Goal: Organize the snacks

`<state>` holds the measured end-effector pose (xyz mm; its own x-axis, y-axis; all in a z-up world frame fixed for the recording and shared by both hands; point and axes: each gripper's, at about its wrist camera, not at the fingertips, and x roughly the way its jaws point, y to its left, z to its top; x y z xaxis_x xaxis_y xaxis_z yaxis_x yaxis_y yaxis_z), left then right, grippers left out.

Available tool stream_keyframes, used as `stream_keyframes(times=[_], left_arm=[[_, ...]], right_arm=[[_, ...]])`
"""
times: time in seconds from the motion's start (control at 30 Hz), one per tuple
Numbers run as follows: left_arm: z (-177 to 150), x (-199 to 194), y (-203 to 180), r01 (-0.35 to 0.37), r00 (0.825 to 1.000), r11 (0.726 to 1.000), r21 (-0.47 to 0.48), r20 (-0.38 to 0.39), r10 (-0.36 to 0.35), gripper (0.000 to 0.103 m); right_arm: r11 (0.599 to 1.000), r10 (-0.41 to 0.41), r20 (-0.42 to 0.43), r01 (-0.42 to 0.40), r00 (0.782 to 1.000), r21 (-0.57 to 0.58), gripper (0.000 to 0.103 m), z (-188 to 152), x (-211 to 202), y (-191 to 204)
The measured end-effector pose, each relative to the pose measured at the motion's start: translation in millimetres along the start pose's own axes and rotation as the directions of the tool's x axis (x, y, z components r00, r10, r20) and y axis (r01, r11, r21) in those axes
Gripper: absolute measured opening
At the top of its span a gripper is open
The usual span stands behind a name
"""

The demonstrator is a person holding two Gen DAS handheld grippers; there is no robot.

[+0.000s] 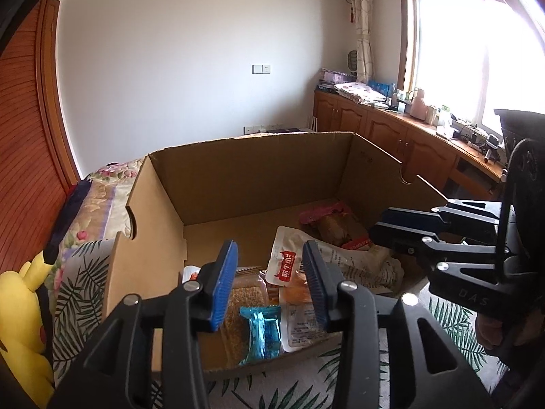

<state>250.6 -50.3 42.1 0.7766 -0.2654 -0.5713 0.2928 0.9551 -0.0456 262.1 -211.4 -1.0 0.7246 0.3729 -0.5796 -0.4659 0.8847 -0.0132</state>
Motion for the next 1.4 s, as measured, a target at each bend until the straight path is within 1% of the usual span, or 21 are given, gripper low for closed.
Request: stream_keyframes(times=[0.2,0.37,0.43,0.5,0.6,0.63,0.67,0.73,0.77,0.8,0.87,1.03,1.07,1.1,1.17,1.23,1.27,1.3,1.33,1.4], left_arm=[[-5.3,-22.2,-6.7,-0.011,1.000,1.000,0.004,0.014,0.011,0.041],[-10.5,-50.9,-15.4,-0.021,0.999,1.000,0.012,0.037,0.020,0.043],[-13.0,-60.5,-18.1,-0.024,0.999,1.000,0.013,0.044,0.024,0.045],[-15.7,-69.3,-21.0,-0.029,0.998,1.000,0.011,0.049,0.029,0.049],[-21.7,-83.9,-24.9,-0.036,0.997,0.999,0.007,0.063,0.035,0.050],[-24.3,-88.9,-26.7,-0.039,0.997,0.999,0.010,0.067,0.038,0.051],[-26.8,-93.3,-28.4,-0.045,0.996,0.999,0.014,0.072,0.044,0.053],[-31.6,-101.2,-30.7,-0.052,0.995,0.998,0.019,0.084,0.050,0.056],[-33.9,-104.8,-31.1,-0.055,0.995,0.998,0.019,0.090,0.053,0.060],[-36.7,-109.4,-32.4,-0.057,0.994,0.998,0.016,0.099,0.055,0.065],[-40.1,-115.7,-33.4,-0.060,0.992,0.998,0.010,0.110,0.058,0.069],[-49.5,-132.0,-37.1,-0.080,0.988,0.997,0.007,0.132,0.078,0.071],[-51.4,-135.3,-37.1,-0.084,0.988,0.997,0.002,0.134,0.082,0.073],[-53.0,-137.9,-37.1,-0.085,0.987,0.996,0.000,0.136,0.084,0.079],[-57.5,-146.0,-38.0,-0.088,0.985,0.996,-0.003,0.151,0.088,0.081],[-60.8,-151.8,-38.3,-0.095,0.983,0.995,-0.002,0.160,0.094,0.084],[-62.4,-153.9,-37.8,-0.095,0.983,0.996,-0.006,0.160,0.094,0.092],[-64.1,-156.3,-36.6,-0.090,0.983,0.996,-0.014,0.159,0.091,0.095],[-65.7,-158.4,-35.5,-0.086,0.984,0.996,-0.021,0.157,0.088,0.096],[-69.1,-163.3,-33.7,-0.089,0.983,0.995,-0.034,0.160,0.094,0.099]], right_arm=[[1.000,-0.002,0.021,0.002,1.000,0.006,0.022,-4.6,-20.8,5.2],[1.000,-0.003,0.044,0.002,0.999,0.011,0.024,-11.3,-41.7,12.5],[1.000,-0.006,0.053,0.005,0.999,0.018,0.025,-16.5,-51.8,15.5],[1.000,-0.009,0.062,0.008,0.998,0.026,0.028,-20.7,-60.7,17.0],[0.999,-0.018,0.075,0.015,0.997,0.040,0.037,-26.4,-73.0,18.6],[0.999,-0.024,0.080,0.020,0.997,0.047,0.043,-28.5,-77.4,19.2],[0.998,-0.029,0.085,0.024,0.996,0.053,0.047,-30.5,-81.7,19.9],[0.998,-0.036,0.092,0.031,0.995,0.057,0.051,-33.2,-87.9,21.8],[0.998,-0.045,0.095,0.040,0.994,0.058,0.055,-34.1,-90.7,23.1],[0.997,-0.054,0.100,0.048,0.994,0.058,0.057,-35.5,-94.4,24.9],[0.997,-0.054,0.111,0.048,0.992,0.059,0.064,-38.4,-101.8,28.0],[0.995,-0.094,0.138,0.088,0.986,0.049,0.077,-44.9,-119.7,39.3],[0.995,-0.099,0.140,0.093,0.985,0.047,0.080,-45.8,-122.2,41.1],[0.994,-0.106,0.147,0.100,0.984,0.047,0.082,-47.2,-125.9,43.8],[0.994,-0.109,0.156,0.103,0.982,0.049,0.089,-50.0,-131.5,46.9],[0.993,-0.112,0.163,0.105,0.980,0.054,0.091,-52.8,-137.5,50.1],[0.993,-0.109,0.165,0.101,0.980,0.059,0.093,-54.4,-140.2,50.9],[0.993,-0.105,0.167,0.096,0.980,0.063,0.093,-55.1,-141.6,51.4],[0.994,-0.099,0.171,0.089,0.980,0.066,0.094,-56.3,-144.1,52.6],[0.992,-0.112,0.179,0.101,0.977,0.072,0.098,-58.4,-149.1,56.7]])
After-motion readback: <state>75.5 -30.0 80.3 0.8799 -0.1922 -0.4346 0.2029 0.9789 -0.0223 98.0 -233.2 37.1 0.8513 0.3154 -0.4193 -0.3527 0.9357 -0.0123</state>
